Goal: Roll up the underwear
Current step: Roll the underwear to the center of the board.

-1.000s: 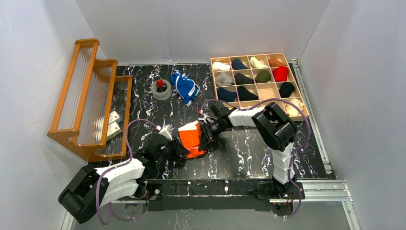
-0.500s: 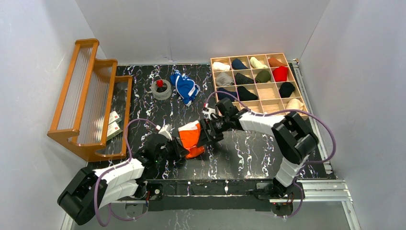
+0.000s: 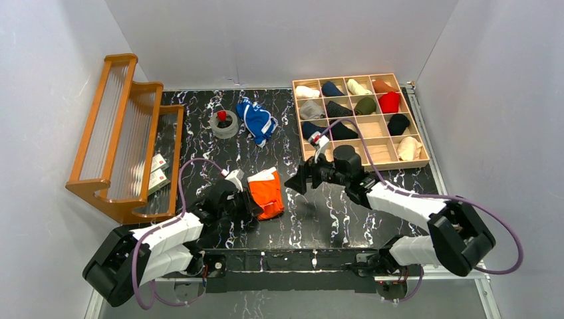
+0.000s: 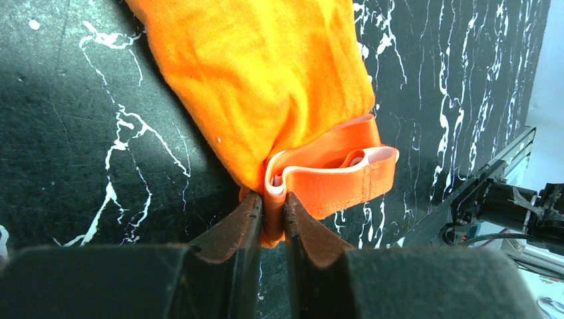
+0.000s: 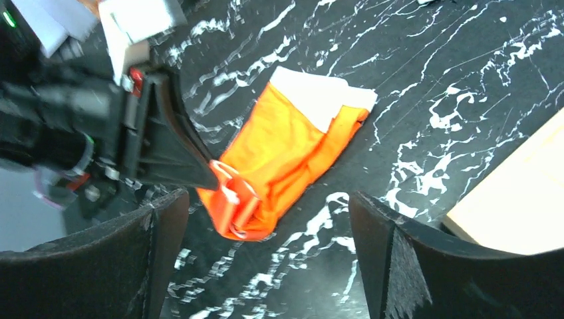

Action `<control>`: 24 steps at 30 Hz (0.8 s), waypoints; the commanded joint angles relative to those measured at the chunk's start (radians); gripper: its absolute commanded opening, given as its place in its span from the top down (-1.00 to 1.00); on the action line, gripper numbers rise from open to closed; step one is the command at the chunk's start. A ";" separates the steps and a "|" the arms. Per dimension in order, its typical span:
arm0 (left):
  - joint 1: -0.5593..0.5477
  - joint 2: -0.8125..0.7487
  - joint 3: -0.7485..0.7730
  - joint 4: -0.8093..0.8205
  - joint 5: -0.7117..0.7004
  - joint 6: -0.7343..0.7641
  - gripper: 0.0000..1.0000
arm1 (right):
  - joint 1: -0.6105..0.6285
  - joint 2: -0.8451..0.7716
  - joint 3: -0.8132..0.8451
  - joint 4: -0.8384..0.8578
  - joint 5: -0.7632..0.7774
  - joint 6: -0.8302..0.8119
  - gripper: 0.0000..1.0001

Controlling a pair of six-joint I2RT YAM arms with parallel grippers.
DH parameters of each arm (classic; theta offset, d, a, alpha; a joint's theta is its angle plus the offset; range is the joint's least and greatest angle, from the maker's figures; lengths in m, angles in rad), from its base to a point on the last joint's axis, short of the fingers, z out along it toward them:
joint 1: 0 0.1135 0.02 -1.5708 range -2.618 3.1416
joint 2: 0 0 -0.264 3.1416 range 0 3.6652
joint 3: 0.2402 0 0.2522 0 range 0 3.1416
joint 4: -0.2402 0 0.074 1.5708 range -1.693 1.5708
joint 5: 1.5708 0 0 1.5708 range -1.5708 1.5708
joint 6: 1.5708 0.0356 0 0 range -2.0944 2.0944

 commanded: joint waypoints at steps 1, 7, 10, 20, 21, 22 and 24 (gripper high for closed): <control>0.001 0.025 0.049 -0.176 -0.019 0.049 0.72 | 0.021 0.039 -0.093 0.327 -0.117 -0.304 -0.89; 0.001 0.070 0.091 -0.239 -0.027 0.062 0.71 | 0.308 0.049 -0.134 0.249 0.043 -0.964 -0.36; 0.001 0.090 0.103 -0.250 -0.020 0.070 0.71 | 0.386 0.072 -0.168 0.275 0.072 -1.087 -0.28; 0.002 0.095 0.114 -0.251 -0.009 0.084 0.72 | 0.444 0.191 -0.140 0.236 0.138 -1.170 0.00; 0.001 0.098 0.116 -0.251 -0.006 0.087 0.72 | 0.444 0.198 -0.144 0.253 0.138 -1.176 -0.02; 0.001 0.101 0.117 -0.250 -0.004 0.088 0.72 | 0.445 0.206 -0.142 0.260 0.138 -1.181 -0.06; 0.001 0.107 0.120 -0.251 0.001 0.090 0.73 | 0.445 0.227 -0.117 0.220 0.141 -1.200 -0.13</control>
